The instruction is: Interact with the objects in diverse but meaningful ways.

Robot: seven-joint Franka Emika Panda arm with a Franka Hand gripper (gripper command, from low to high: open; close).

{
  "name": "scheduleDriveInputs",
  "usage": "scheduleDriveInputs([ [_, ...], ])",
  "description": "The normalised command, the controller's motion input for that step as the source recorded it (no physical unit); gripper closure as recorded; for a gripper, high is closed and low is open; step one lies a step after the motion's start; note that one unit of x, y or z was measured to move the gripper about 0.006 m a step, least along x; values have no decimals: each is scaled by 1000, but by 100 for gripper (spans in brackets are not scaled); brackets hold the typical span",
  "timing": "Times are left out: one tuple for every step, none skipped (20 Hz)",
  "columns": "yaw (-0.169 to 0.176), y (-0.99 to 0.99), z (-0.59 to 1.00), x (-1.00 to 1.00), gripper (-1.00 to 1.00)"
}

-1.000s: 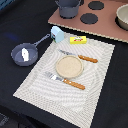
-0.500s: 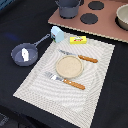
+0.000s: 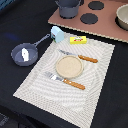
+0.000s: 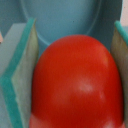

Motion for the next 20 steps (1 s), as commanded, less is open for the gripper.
scheduleDriveInputs([
  [0, 163, -26, 9, 100],
  [0, 163, -54, 11, 100],
  [0, 140, -97, 31, 100],
  [0, 131, -109, 17, 100],
  [0, 126, -123, 46, 100],
  [0, 126, -129, 57, 100],
  [0, 106, -140, 57, 100],
  [0, 94, -169, 91, 100],
  [0, 83, -157, 57, 100],
  [0, 77, -171, 80, 100],
  [0, 86, -163, 106, 100],
  [0, 80, -163, 97, 100],
  [0, 74, -169, 114, 100],
  [0, 71, -174, 117, 100],
  [0, 54, -189, 126, 100],
  [0, 49, -186, 146, 100],
  [0, 43, -186, 131, 100],
  [0, 37, -183, 154, 100],
  [0, 29, -191, 154, 100],
  [0, 37, -197, 169, 100],
])
